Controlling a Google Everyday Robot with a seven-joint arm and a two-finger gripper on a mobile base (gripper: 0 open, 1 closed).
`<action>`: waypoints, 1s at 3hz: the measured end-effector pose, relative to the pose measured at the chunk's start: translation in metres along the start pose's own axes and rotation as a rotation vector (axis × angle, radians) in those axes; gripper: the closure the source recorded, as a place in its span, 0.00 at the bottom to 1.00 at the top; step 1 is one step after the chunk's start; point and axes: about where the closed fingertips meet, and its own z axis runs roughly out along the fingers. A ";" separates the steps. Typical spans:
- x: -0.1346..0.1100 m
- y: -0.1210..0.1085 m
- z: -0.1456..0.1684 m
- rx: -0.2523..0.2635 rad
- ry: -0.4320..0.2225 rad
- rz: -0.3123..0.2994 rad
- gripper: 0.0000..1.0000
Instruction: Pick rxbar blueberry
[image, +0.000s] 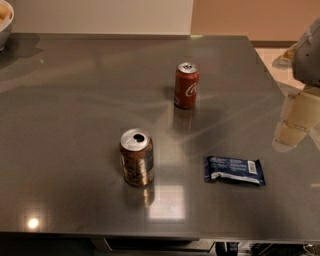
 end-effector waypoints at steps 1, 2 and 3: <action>0.000 0.000 0.000 0.000 0.000 0.000 0.00; -0.001 0.002 0.002 0.002 -0.005 -0.025 0.00; 0.008 0.010 0.026 -0.043 -0.017 -0.043 0.00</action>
Offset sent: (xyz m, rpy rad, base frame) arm -0.0032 0.0033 -0.0113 -0.0070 0.0081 0.0585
